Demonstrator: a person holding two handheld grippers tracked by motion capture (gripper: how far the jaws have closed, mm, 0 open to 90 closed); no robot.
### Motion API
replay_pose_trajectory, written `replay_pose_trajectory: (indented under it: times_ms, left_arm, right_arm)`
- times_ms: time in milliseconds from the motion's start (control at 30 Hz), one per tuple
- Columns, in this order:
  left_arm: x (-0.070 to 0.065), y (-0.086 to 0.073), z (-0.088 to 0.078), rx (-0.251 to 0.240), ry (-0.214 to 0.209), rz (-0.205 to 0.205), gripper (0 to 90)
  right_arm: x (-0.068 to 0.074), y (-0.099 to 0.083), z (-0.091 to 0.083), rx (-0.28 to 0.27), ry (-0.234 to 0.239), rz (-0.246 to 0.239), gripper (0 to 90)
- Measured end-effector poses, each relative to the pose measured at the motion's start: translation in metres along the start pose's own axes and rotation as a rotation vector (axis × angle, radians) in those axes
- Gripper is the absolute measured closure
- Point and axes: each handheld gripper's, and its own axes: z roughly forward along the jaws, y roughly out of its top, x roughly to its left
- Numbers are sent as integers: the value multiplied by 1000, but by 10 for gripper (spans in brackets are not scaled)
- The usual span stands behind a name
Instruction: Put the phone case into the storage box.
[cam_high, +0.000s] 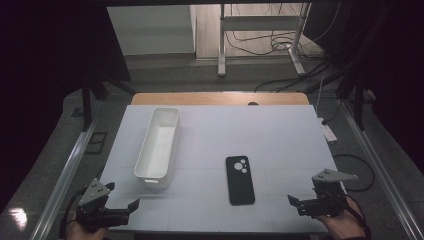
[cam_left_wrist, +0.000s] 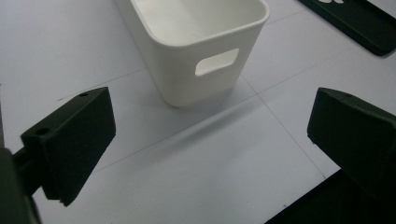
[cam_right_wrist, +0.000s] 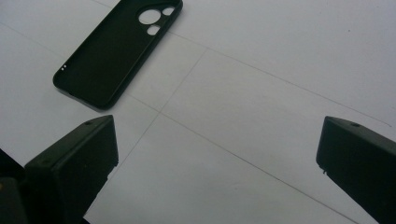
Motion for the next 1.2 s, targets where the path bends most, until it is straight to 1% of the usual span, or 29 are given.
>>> replay_pose_trajectory:
  times_ms: [100,233,333,400,600,900,1100,1200]
  left_arm:
    - [0,0,0,-1,1,1,21]
    - [0,0,0,-1,1,-1,21]
    - [0,0,0,-1,1,0,21]
    - [0,0,0,0,2,0,21]
    - [0,0,0,-1,3,0,21]
    - [0,0,0,0,2,-1,21]
    - [1,0,0,-2,0,-3,21]
    - [1,0,0,-2,0,-3,22]
  right_arm:
    - [0,2,1,-5,3,3,0]
    - [0,5,4,-7,19,9,0]
    - [1,7,5,-3,28,5,0]
    - [2,9,8,5,33,-6,0]
    - [4,13,12,21,42,-15,0]
    - [9,20,21,20,54,-32,0]
    - [13,28,28,26,80,-49,0]
    - [14,30,32,31,81,-51,0]
